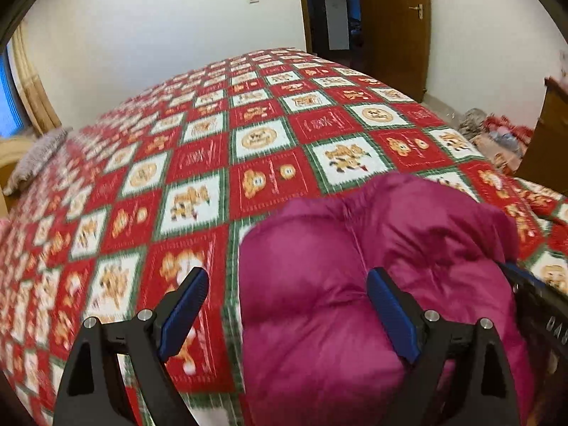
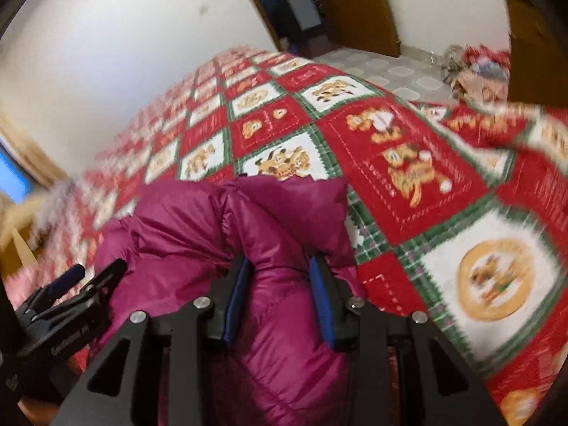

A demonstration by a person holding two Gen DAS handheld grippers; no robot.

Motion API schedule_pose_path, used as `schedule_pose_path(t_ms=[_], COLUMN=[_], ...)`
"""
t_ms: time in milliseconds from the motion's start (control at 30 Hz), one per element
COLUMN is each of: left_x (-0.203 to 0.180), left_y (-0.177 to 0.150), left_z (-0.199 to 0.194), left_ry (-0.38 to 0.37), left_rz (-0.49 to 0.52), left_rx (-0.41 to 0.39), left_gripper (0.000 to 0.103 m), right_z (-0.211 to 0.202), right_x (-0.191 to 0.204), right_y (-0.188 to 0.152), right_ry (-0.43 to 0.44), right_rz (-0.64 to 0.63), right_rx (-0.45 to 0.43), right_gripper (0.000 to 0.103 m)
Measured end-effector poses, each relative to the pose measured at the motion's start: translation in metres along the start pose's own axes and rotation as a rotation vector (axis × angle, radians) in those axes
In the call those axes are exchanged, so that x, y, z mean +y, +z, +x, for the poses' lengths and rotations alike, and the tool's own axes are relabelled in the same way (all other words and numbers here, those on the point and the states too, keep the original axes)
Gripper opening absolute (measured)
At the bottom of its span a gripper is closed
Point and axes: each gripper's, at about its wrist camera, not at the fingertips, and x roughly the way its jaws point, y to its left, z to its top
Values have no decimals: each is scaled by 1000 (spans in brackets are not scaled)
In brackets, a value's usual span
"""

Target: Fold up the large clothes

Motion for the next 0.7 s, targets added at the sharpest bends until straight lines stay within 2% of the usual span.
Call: schedule_pose_path(t_ms=[100, 167, 200, 367, 500, 700], left_x=[2, -1, -3, -9, -7, -12], left_y=[-1, -1, 0, 0, 0, -2], left_z=[-1, 2, 3, 9, 16, 19], left_ry=[-15, -7, -1, 30, 10, 17], left_rz=[-11, -3, 3, 30, 13, 19], left_rx=[-4, 1, 2, -13, -12, -21], left_gripper=[92, 92, 92, 92, 92, 92], right_z=[-16, -17, -12, 33, 42, 44], right_x=[17, 26, 29, 19, 5, 6], right_y=[17, 27, 32, 36, 26, 23], right_ry=[-20, -22, -18, 5, 54, 46], right_rz=[-121, -177, -187, -161, -99, -105], right_rx=[10, 10, 18, 79, 28, -3], right_gripper=[41, 48, 49, 49, 49, 48])
